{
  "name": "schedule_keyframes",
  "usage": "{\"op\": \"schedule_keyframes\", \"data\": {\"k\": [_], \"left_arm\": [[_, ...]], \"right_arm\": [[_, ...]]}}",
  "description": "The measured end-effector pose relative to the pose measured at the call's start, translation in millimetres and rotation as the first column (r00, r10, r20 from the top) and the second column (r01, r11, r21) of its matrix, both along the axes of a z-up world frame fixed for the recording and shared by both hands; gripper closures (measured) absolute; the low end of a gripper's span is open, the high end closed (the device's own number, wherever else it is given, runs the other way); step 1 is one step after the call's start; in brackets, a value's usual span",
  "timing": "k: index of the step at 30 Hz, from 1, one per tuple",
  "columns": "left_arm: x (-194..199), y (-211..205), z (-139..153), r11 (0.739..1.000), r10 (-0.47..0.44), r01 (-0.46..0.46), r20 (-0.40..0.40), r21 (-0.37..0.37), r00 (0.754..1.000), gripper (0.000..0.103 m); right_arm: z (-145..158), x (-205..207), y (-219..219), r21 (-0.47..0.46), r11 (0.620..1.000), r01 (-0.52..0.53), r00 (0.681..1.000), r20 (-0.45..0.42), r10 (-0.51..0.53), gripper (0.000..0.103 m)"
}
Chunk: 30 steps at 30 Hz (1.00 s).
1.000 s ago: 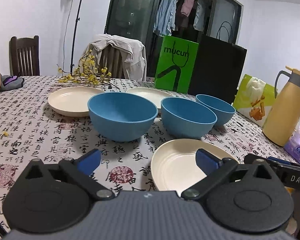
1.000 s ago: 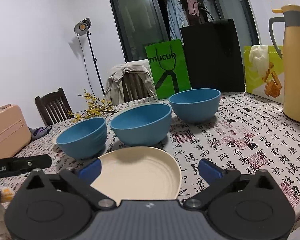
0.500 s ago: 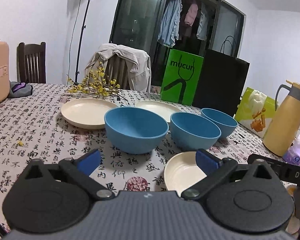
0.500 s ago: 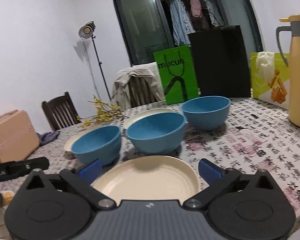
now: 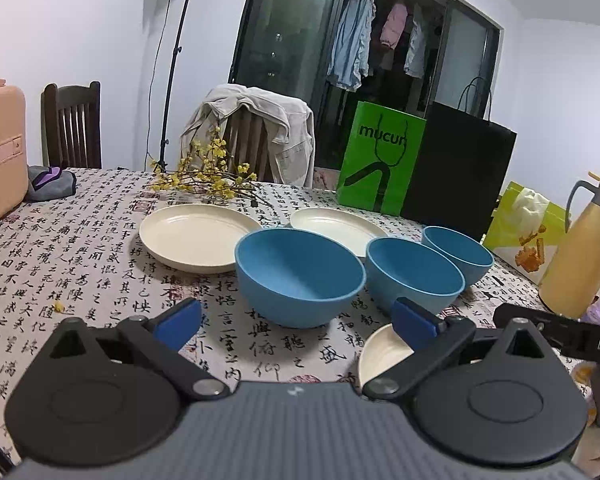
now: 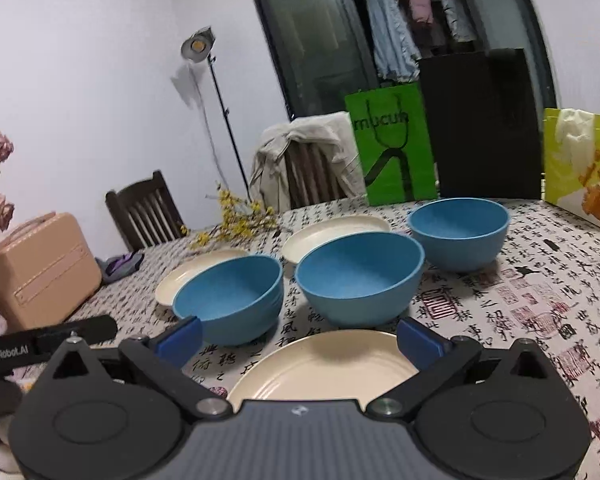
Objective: Organize plates and bowls
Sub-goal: 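Lift both open grippers away from the placed plates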
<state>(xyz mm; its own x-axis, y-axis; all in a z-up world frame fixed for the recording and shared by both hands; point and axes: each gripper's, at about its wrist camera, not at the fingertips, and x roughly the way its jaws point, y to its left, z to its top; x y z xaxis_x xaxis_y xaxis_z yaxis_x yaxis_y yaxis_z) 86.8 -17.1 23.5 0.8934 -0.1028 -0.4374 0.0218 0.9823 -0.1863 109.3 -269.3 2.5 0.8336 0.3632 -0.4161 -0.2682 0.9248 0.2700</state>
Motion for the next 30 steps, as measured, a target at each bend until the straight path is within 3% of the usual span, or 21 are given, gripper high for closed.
{"op": "schedule_keyframes", "data": {"k": [11,25,30], "left_arm": [[34.5,19.4,15.7,1.0,-0.002,0.002,-0.039,-0.023,0.999,0.0],[93.1,40.8,38.0,0.998,0.059,-0.061,-0.06,-0.026,0.996,0.0],[112.9,55.9,43.5,0.994,0.09,-0.095,-0.083,-0.061,0.993,0.0]], "right_arm": [[14.7,28.8,20.5,-0.086,0.996,-0.017,1.0,0.003,0.017,0.0],[26.3,97.0,41.6,-0.109,0.994,-0.032,0.997,-0.069,0.025,0.0],[34.7,122.8,57.0,-0.103,0.993,-0.057,0.994,-0.104,0.047,0.0]]}}
